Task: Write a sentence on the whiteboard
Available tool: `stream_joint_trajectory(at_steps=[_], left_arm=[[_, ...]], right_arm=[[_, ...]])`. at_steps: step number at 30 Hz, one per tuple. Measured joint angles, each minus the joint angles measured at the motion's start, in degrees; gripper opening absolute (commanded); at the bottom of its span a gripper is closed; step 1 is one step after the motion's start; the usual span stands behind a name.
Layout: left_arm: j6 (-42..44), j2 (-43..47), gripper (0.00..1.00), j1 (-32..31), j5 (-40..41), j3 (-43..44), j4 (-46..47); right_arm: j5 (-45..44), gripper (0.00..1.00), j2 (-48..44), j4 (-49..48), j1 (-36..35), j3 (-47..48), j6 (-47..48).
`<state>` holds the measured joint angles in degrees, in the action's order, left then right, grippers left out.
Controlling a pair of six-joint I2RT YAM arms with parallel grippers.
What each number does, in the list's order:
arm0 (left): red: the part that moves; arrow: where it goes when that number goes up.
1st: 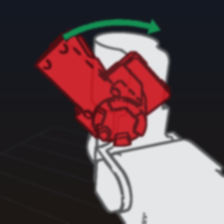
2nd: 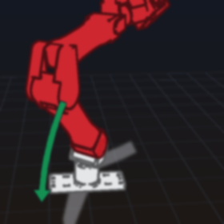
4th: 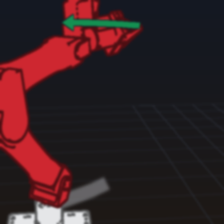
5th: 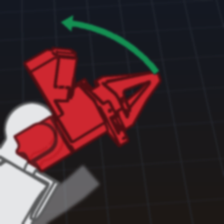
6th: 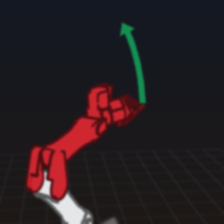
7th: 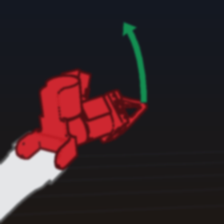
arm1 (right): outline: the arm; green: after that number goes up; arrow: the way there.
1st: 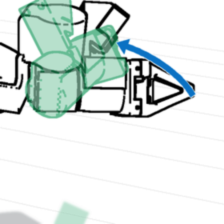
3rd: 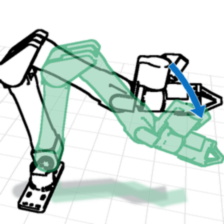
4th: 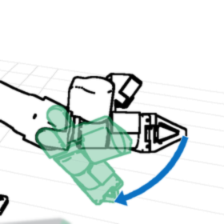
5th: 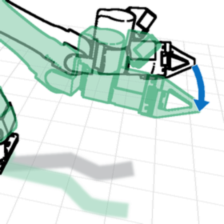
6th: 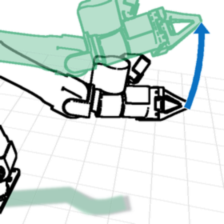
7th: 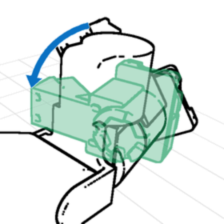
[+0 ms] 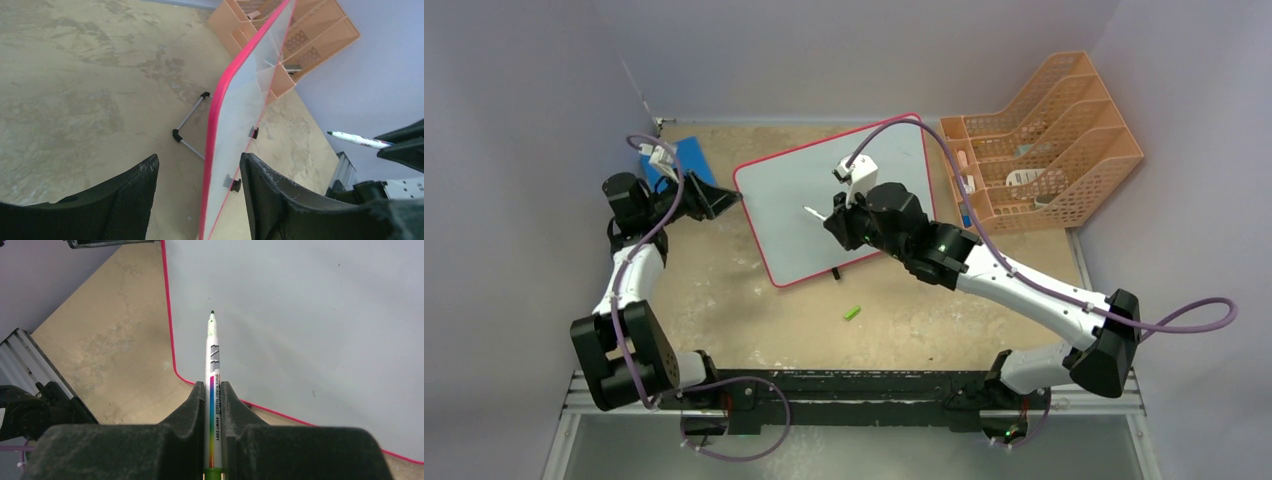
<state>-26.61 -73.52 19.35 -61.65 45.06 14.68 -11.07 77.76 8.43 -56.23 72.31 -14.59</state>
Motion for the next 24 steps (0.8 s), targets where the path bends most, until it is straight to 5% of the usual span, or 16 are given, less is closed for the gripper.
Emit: stream_joint_trajectory(at_steps=[10,24], left_arm=[[-6.84,-5.27,0.50,-0.26,-9.77,-1.60,12.92],[-8.33,-10.38,0.35,-2.54,-12.57,-1.11,17.14]], right_arm=[[-0.28,0.00,1.68,-2.82,-0.04,1.01,1.16],[-1.46,0.00,3.67,-4.55,-0.39,1.84,2.29]])
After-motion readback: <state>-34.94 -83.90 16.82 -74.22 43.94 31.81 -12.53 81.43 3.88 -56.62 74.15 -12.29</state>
